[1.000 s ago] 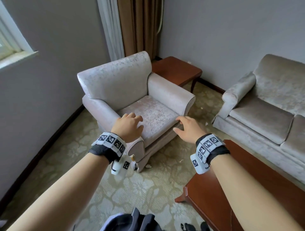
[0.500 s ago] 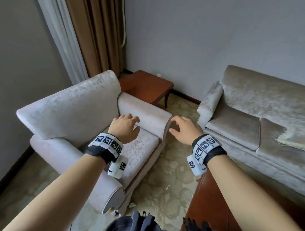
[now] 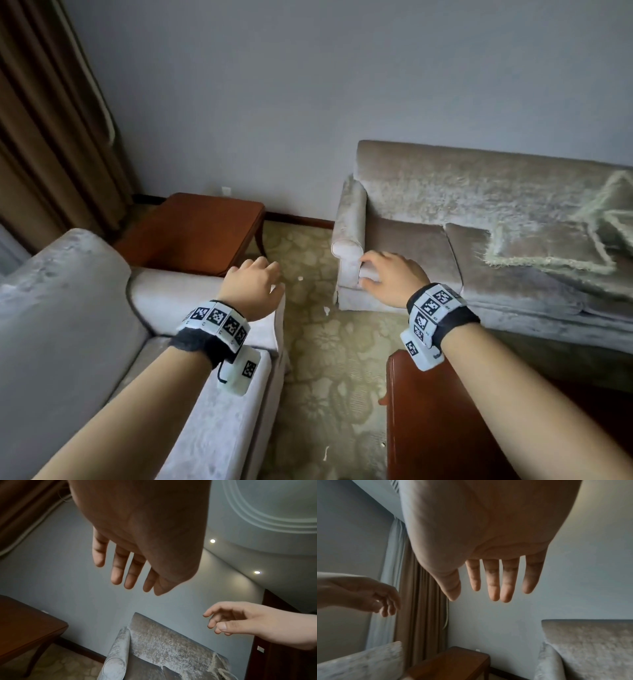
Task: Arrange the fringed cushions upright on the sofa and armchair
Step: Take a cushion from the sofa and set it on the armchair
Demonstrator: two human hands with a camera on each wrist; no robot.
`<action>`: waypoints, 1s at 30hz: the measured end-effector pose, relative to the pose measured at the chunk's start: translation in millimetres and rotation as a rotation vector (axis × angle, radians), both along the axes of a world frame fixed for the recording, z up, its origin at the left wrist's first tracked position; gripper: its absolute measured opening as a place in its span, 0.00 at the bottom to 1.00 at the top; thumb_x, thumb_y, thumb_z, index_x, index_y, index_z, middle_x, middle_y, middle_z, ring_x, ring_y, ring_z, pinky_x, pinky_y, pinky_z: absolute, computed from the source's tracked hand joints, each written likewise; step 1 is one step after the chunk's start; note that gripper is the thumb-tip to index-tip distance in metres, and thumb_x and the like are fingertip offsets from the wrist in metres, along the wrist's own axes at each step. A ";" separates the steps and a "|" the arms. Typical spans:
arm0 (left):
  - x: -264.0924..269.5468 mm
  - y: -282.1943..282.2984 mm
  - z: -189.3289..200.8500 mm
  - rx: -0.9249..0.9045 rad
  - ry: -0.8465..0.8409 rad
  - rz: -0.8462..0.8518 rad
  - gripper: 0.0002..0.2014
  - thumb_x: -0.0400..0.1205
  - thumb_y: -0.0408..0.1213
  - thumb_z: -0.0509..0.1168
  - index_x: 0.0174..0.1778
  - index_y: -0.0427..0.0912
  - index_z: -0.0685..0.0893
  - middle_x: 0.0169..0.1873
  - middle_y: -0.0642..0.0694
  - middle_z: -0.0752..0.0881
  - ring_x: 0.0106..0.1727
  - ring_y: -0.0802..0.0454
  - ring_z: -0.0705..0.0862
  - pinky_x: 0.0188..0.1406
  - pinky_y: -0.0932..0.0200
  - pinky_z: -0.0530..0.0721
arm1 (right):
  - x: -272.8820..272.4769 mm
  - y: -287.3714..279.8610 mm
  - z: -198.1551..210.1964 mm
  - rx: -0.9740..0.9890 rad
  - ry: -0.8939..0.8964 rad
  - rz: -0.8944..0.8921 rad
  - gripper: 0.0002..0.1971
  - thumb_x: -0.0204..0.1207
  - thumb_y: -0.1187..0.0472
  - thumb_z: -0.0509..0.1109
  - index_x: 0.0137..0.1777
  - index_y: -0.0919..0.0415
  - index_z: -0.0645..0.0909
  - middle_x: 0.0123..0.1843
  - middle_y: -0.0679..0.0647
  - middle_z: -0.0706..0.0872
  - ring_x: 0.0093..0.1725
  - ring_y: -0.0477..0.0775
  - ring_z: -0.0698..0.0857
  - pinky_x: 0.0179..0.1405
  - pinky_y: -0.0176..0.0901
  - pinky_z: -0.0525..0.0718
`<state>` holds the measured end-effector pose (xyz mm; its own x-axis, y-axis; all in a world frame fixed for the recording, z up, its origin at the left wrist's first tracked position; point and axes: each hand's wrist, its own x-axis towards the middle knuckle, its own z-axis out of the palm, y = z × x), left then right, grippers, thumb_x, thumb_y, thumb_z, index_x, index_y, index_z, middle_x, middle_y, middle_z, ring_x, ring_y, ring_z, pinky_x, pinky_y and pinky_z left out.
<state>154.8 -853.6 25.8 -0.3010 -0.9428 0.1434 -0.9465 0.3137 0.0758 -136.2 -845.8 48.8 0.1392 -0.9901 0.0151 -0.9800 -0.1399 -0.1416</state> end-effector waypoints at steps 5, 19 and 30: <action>-39.9 -90.1 10.0 0.009 -0.013 -0.028 0.20 0.80 0.52 0.56 0.66 0.52 0.77 0.61 0.47 0.80 0.62 0.43 0.78 0.57 0.45 0.77 | -36.9 -83.7 3.8 -0.025 -0.025 -0.026 0.23 0.77 0.42 0.64 0.70 0.46 0.72 0.66 0.48 0.83 0.61 0.57 0.83 0.55 0.53 0.81; -107.5 -305.8 -7.2 0.093 0.038 -0.023 0.19 0.80 0.52 0.57 0.65 0.51 0.77 0.61 0.47 0.80 0.63 0.43 0.77 0.59 0.46 0.76 | -96.1 -289.2 -15.3 0.047 -0.101 -0.065 0.24 0.77 0.41 0.64 0.71 0.45 0.71 0.64 0.48 0.83 0.59 0.52 0.84 0.53 0.52 0.83; -301.5 -508.7 6.2 0.077 0.020 -0.445 0.21 0.81 0.54 0.56 0.66 0.50 0.75 0.59 0.45 0.81 0.60 0.41 0.80 0.58 0.45 0.77 | -258.0 -368.2 2.5 0.035 -0.142 -0.469 0.25 0.81 0.45 0.65 0.76 0.50 0.69 0.71 0.52 0.79 0.65 0.55 0.81 0.53 0.44 0.77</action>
